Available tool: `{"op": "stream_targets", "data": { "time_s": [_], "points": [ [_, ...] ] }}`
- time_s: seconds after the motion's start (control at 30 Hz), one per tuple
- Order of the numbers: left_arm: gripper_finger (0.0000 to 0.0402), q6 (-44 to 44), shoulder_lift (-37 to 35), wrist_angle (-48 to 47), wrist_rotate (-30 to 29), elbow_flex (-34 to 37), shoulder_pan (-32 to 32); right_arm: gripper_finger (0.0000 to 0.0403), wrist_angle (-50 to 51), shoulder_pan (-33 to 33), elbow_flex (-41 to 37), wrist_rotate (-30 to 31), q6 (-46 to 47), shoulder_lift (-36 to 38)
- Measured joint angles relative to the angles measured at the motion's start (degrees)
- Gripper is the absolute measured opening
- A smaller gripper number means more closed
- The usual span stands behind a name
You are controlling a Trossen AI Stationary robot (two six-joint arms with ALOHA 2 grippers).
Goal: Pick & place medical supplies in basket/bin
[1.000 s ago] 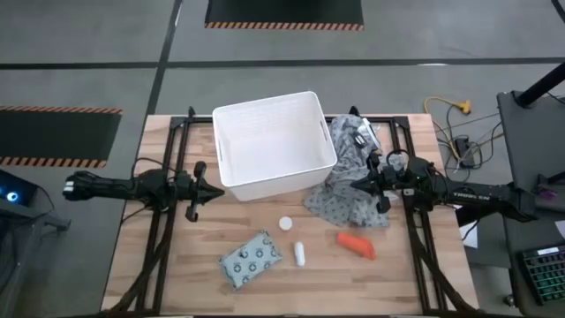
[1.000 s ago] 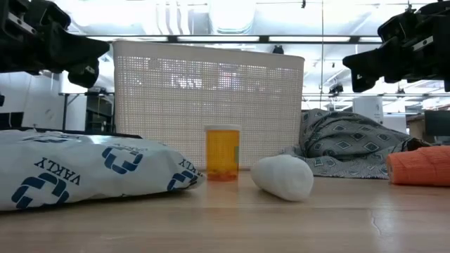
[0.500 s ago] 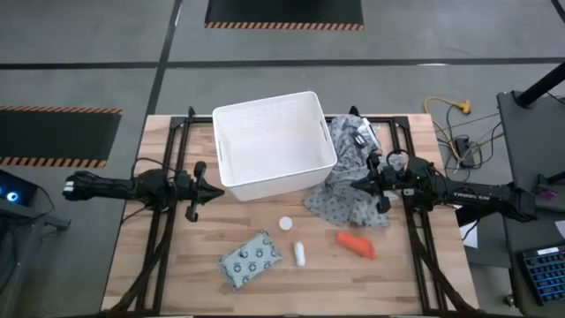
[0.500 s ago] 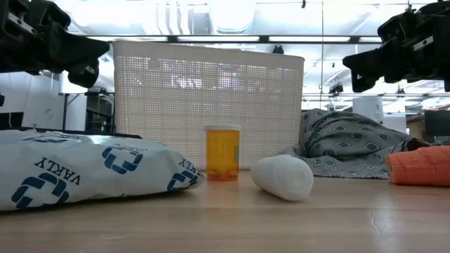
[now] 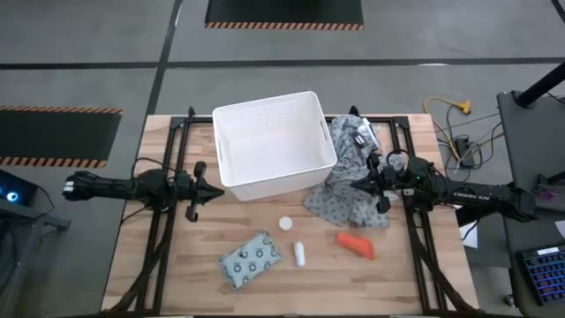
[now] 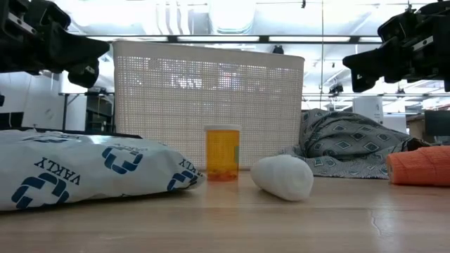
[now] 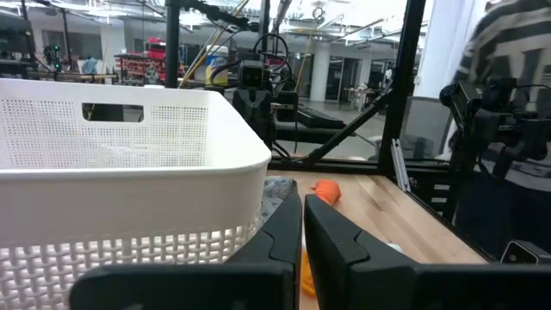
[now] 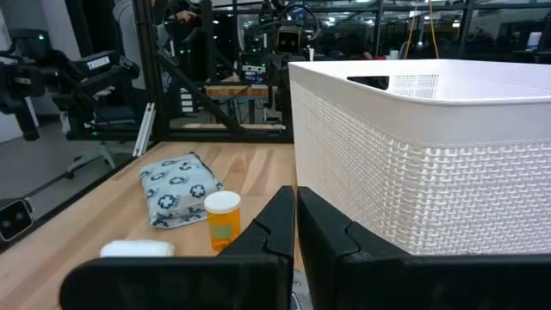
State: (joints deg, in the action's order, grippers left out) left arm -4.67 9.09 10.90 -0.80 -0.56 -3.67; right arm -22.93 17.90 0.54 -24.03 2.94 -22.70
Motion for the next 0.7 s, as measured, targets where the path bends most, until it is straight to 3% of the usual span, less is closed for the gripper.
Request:
{"op": "stream_targets", "data": {
  "time_s": [0.6, 0.7],
  "points": [
    [0.0, 0.0, 0.0, 0.0, 0.0, 0.0, 0.0, 0.0008, -0.1, 0.0, 0.0, 0.0, -0.2, 0.0],
    [0.0, 0.0, 0.0, 0.0, 0.0, 0.0, 0.0, 0.0009, -0.2, 0.0, 0.0, -0.7, 7.0, 0.0]
  ]
}}
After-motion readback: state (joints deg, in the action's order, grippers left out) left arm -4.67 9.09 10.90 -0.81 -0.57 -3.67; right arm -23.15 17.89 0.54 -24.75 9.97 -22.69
